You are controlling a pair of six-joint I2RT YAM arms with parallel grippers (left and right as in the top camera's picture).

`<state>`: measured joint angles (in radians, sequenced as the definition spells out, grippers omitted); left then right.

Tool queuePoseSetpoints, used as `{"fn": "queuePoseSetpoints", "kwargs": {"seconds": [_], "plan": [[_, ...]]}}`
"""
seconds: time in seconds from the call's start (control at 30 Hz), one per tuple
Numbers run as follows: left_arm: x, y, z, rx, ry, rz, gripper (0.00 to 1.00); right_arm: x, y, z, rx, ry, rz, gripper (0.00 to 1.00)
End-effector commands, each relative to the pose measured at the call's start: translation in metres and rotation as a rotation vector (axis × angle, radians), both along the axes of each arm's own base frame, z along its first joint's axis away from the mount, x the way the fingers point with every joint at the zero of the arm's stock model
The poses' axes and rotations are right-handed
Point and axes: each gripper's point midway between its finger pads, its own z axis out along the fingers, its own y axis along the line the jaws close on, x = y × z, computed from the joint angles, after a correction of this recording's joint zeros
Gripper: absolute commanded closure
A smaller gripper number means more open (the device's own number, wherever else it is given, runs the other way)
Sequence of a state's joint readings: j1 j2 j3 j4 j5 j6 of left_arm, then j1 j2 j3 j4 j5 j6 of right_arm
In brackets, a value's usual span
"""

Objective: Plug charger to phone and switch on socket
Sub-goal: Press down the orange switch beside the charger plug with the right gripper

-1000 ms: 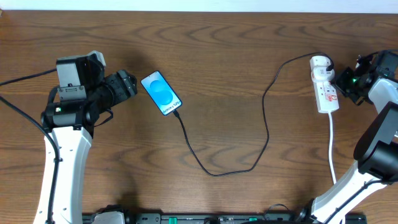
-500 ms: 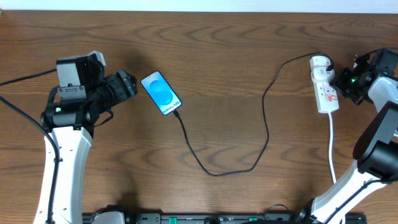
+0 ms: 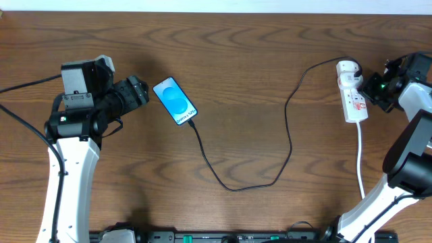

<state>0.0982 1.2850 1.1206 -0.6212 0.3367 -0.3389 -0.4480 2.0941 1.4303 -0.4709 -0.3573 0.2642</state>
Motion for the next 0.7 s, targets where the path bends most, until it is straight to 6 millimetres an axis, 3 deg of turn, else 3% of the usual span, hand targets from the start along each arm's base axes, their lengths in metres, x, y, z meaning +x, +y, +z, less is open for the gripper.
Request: {"fn": "queuePoseSetpoints", "kwargs": {"seconds": [0.0, 0.67], "plan": [[0.002, 0.003, 0.003, 0.019, -0.01, -0.004, 0.18, -0.005, 0.024, -0.03, 0.134, 0.031, 0.015, 0.99], [0.001, 0.003, 0.002, 0.019, -0.007, -0.004, 0.18, -0.008, 0.01, -0.033, 0.101, 0.039, -0.014, 0.99]]}}
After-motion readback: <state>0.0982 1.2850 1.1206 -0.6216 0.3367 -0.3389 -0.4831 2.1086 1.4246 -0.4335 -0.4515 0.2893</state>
